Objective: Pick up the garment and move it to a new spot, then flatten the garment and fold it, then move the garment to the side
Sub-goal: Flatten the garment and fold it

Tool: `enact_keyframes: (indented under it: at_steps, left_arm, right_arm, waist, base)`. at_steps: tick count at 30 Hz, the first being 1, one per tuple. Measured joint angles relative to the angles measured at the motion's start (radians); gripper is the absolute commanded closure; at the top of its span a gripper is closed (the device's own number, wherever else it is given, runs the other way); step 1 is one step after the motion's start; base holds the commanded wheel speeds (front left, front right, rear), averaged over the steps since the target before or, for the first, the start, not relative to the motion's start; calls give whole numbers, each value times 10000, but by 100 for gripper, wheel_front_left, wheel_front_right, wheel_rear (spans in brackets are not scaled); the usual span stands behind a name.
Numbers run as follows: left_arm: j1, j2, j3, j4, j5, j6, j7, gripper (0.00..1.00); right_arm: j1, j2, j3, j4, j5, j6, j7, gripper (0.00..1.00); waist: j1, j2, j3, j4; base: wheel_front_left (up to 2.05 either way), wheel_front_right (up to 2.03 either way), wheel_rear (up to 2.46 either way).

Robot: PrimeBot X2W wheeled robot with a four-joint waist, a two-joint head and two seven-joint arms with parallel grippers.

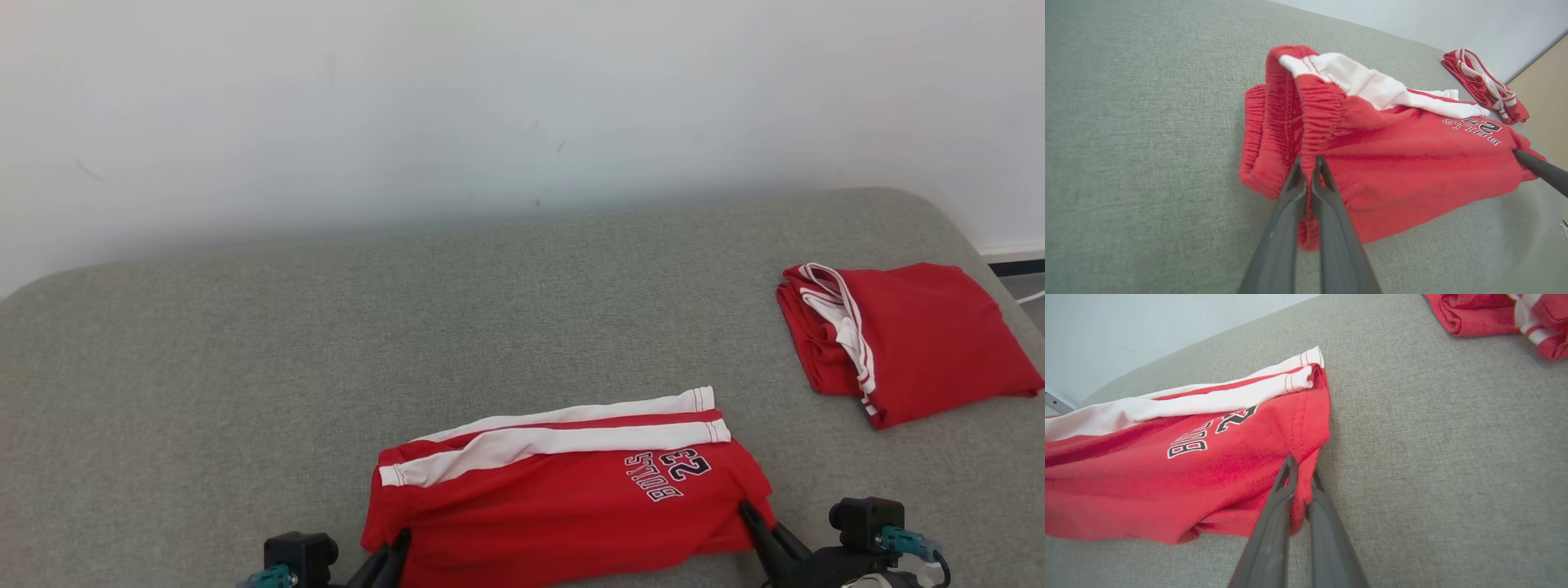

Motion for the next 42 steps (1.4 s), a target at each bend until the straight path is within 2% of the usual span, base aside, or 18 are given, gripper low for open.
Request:
enact_keyframes:
  at_steps: [8, 9, 10, 11, 12, 22, 31, 35, 42]
  left_arm:
    - [105, -13, 52, -65, -167, 4, 437, 100]
    - [105, -12, 52, -71, -190, 35, 491, 100]
    - [108, -10, 52, -81, -196, 48, 493, 65]
    - [110, -10, 56, -111, -196, 79, 497, 0]
    - [113, -10, 75, -150, -197, 88, 500, 0]
    - [346, 272, 466, -1212, -192, 537, 73, 0]
    - [384, 596, 777, -2359, 566, 1337, -1152, 0]
    - [648, 669, 1035, -2794, 780, 1787, -1333, 0]
    - [1311, 890, 1423, -3336, 1260, 2109, -1463, 0]
  right_arm:
    - [93, -119, 12, -493, -13, -59, 0, 100]
    - [130, -130, 21, -510, -13, -104, 25, 78]
    - [193, -159, 65, -533, -33, -138, 59, 57]
    - [253, -180, 48, -558, -33, -144, 71, 5]
    - [307, -190, -6, -616, 23, -146, 75, 0]
    - [417, -596, -360, -1785, 33, -416, 42, 0]
    - [420, -796, -554, -2928, -635, -953, -2, 0]
    - [524, -905, -663, -3239, -780, -1204, -4, 0]
    - [906, -936, -961, -3754, -1047, -1624, -35, 0]
  waist:
    - [2, 1, 67, -144]
    - [2, 2, 78, -146]
    - [2, 1, 87, -147]
    - [2, 2, 93, -146]
    - [2, 2, 96, -144]
    - [1, 1, 33, -109]
    - [2, 2, 9, -140]
    - [2, 2, -2, -175]
    - [2, 2, -30, -203]
  base:
    - [0, 0, 0]
    - [0, 0, 0]
    - [0, 0, 0]
    - [0, 0, 0]
    - [0, 0, 0]
    - [0, 0, 0]
    - [0, 0, 0]
    - [0, 0, 0]
    - [0, 0, 0]
